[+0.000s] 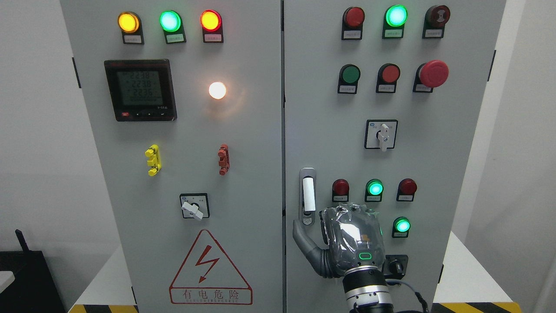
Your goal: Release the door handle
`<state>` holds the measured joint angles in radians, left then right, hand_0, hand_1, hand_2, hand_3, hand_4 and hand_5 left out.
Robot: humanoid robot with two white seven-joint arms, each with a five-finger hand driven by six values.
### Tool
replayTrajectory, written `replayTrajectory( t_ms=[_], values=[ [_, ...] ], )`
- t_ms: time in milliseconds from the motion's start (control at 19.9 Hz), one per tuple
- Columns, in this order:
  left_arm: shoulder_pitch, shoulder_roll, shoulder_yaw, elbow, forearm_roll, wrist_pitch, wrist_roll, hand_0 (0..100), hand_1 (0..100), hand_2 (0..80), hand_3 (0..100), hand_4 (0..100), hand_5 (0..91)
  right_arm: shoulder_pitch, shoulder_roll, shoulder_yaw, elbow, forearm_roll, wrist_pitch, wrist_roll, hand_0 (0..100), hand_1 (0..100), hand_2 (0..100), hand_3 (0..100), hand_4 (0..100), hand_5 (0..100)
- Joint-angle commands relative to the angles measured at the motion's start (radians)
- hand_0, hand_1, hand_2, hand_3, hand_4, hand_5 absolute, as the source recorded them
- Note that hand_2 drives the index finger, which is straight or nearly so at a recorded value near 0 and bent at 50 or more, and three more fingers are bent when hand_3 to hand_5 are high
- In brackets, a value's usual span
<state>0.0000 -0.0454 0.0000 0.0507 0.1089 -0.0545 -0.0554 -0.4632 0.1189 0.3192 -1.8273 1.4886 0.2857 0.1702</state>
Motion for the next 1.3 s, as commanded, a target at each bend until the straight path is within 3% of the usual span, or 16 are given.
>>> replayTrajectory(
  t_ms=[0,1253],
  values=[
    [-0.026,-0.001,0.017,0.000,0.000,0.001,0.000,12,39,0.0,0,0,0.0,-0.026,-0.001,-0.023,0.023,0.001,0.003,0.003,37,4,100,100,93,99],
    [-0.026,-0.001,0.017,0.000,0.000,0.001,0.000,12,39,0.0,0,0,0.0,-0.026,0.007,-0.029,0.031,-0.002,0.003,0.003,43,7,99,100,92,99]
  ],
)
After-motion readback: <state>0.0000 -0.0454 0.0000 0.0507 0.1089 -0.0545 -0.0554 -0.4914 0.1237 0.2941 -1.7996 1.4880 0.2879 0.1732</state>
